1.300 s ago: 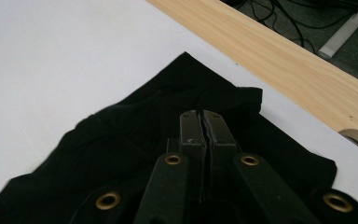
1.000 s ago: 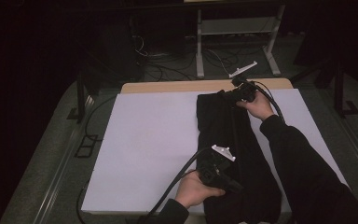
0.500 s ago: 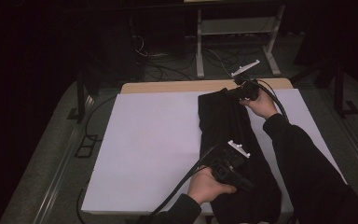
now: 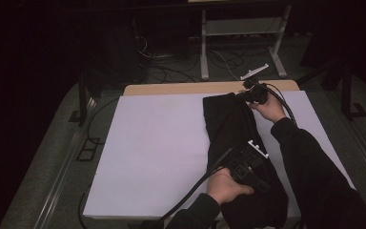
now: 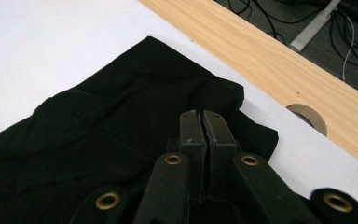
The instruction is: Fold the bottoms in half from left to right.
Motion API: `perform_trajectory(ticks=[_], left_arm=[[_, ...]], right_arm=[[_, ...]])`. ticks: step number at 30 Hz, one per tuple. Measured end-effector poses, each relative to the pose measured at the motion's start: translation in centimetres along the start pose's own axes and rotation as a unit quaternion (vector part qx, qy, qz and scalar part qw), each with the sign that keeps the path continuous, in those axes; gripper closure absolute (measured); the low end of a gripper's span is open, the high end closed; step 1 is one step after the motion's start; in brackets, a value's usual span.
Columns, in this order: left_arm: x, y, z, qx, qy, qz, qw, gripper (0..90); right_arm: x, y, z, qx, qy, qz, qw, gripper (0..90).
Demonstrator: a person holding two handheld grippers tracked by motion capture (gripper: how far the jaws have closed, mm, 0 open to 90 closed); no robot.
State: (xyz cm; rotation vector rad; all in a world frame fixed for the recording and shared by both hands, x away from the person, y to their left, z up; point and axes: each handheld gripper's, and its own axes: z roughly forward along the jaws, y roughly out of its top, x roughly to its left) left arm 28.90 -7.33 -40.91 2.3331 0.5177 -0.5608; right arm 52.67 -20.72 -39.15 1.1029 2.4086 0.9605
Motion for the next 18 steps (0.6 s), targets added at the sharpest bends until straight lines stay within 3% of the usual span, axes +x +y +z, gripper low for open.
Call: perform_trajectory(ticks=[9,18], left_arm=[[0.6,0.2,0.7,-0.008,-0.002,-0.007,0.9999,88.8],[1.5,0.7,1.9,-0.015,-0.016,-0.022,0.9995,88.8]], right_arm=[[-1.4,-1.2,0.4,-0.01,-0.002,0.01,0.9999,86.6],[-2.9,-3.0,1.5,-0.007,-0.007,0.036,0.9993,86.5]])
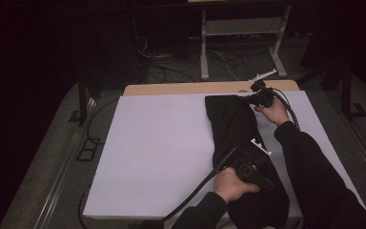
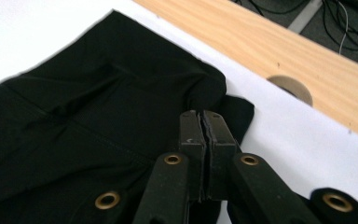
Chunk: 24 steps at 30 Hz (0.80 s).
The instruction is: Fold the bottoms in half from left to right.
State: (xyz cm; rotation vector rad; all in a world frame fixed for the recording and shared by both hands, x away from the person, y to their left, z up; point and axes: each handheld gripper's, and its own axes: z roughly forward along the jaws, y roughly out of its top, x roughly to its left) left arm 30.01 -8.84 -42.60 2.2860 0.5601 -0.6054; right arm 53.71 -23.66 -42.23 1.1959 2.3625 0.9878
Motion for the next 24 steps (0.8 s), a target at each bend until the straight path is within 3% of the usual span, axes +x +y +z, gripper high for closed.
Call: perform_trajectory(ticks=[8,24], left_arm=[[0.1,0.4,1.1,0.006,0.0,-0.011,0.9999,88.7],[-0.6,0.6,3.3,0.037,0.01,-0.002,0.9993,88.4]], right_arm=[[-0.3,-1.0,0.3,0.003,0.0,0.001,1.0,86.5],[-0.4,-1.3,0.7,0.009,0.001,0.001,1.0,86.4]])
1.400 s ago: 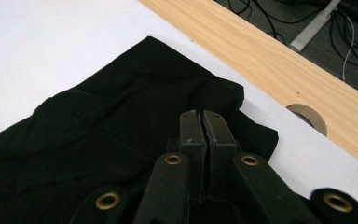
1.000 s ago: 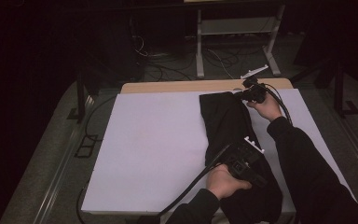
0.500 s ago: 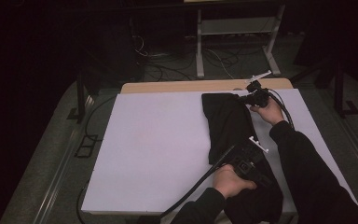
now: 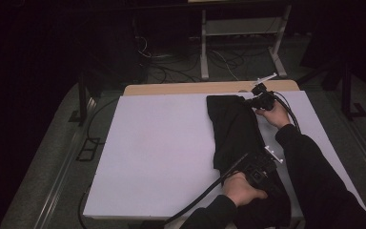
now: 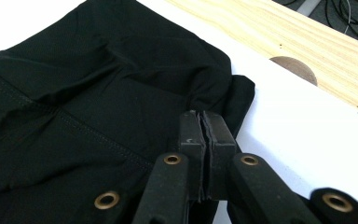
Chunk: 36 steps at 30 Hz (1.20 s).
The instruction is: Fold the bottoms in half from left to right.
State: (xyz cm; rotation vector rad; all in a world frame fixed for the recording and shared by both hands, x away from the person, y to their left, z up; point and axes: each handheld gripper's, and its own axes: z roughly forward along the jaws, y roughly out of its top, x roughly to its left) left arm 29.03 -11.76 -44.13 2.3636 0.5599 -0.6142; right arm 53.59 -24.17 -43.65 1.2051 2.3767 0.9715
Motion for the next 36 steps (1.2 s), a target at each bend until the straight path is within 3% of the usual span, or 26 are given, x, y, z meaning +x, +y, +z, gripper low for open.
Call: perform_trajectory(ticks=[6,9,11,14,16,17,21,23,27,30,36], left_arm=[[0.0,0.2,0.4,0.003,-0.004,-0.003,1.0,87.9],[0.0,0.2,0.7,0.003,-0.029,-0.004,0.9996,86.0],[-0.2,0.2,0.9,0.006,-0.024,0.002,0.9997,82.7],[-0.4,0.2,0.7,-0.001,-0.031,0.005,0.9995,80.7],[-0.5,0.2,0.3,-0.013,-0.061,0.01,0.998,75.2],[-0.7,0.2,0.2,-0.016,-0.062,0.013,0.9979,74.0],[-0.7,0.0,-0.7,-0.021,-0.076,0.003,0.9969,58.1],[-0.6,-0.1,-1.1,-0.02,-0.071,0.007,0.9972,53.1],[-0.4,-0.6,-2.2,-0.043,-0.054,0.019,0.9974,44.1],[-0.4,-1.1,-3.2,-0.067,-0.026,0.033,0.9969,36.3],[0.2,-2.6,-5.3,-0.128,0.005,0.042,0.9908,26.1]], right_arm=[[-0.1,-0.3,0.2,0.001,0.002,0.003,1.0,86.1],[-0.2,-0.5,0.1,-0.001,0.0,0.008,1.0,85.3],[-0.3,-0.5,-0.1,-0.002,0.0,0.014,0.9999,84.0],[-0.5,-0.5,-0.5,-0.001,0.003,0.024,0.9997,76.5],[-0.7,-0.5,-0.9,-0.001,0.0,0.031,0.9995,74.0],[-0.8,-0.6,-1.1,-0.001,-0.001,0.036,0.9993,70.9],[-1.6,-0.9,-2.2,-0.021,0.012,0.075,0.9969,52.8],[-2.0,-1.1,-2.8,-0.031,0.022,0.094,0.9949,45.6],[-2.5,-1.6,-3.8,-0.047,0.038,0.119,0.991,30.8],[-2.5,-2.0,-4.7,-0.063,0.036,0.126,0.9893,16.6],[-2.0,-2.8,-6.1,-0.088,0.059,0.131,0.9858,5.9]])
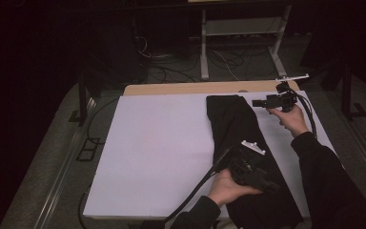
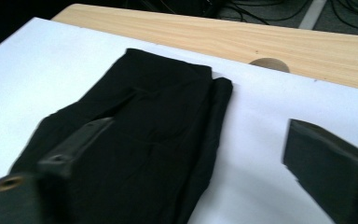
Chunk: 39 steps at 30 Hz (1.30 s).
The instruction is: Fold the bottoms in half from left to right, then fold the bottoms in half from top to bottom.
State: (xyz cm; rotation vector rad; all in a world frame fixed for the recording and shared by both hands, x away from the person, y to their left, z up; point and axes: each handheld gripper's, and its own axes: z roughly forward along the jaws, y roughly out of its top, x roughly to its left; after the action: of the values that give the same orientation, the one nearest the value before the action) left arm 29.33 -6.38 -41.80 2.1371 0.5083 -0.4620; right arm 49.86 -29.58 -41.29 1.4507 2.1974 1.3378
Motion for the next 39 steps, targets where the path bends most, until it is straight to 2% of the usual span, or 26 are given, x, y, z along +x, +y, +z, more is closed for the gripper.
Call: perform_trajectory(ticks=[3,6,10,13,21,27,32,39], left_arm=[[0.3,-0.4,-1.2,-0.02,0.027,0.011,0.9994,20.7],[0.6,-0.6,-2.2,-0.029,0.051,0.015,0.9982,15.5],[0.8,-0.8,-3.2,-0.043,0.098,0.025,0.994,11.8],[1.2,-1.0,-3.8,-0.057,0.099,0.019,0.9933,10.8],[1.9,-0.9,-5.1,-0.067,0.118,0.022,0.9905,2.3],[2.5,-0.5,-6.7,-0.093,0.132,0.025,0.9866,0.0],[2.9,-0.4,-8.1,-0.1,0.151,0.035,0.9829,0.0],[3.8,-0.1,-10.0,-0.111,0.171,0.031,0.9784,0.0]], right_arm=[[0.4,0.1,-0.5,0.0,0.005,-0.005,1.0,2.8],[0.9,0.3,-1.0,-0.003,0.014,-0.009,0.9999,1.6],[1.6,0.3,-1.3,-0.001,0.017,-0.02,0.9997,0.3],[1.9,0.2,-1.5,0.002,0.013,-0.024,0.9996,0.2],[2.4,-0.7,-2.0,0.003,0.007,-0.033,0.9994,0.1],[2.6,-1.5,-2.4,0.007,0.007,-0.032,0.9994,0.1],[2.8,-1.6,-2.7,0.005,0.01,-0.034,0.9994,0.1],[3.3,-1.7,-2.6,0.008,0.019,-0.042,0.9989,0.1]])
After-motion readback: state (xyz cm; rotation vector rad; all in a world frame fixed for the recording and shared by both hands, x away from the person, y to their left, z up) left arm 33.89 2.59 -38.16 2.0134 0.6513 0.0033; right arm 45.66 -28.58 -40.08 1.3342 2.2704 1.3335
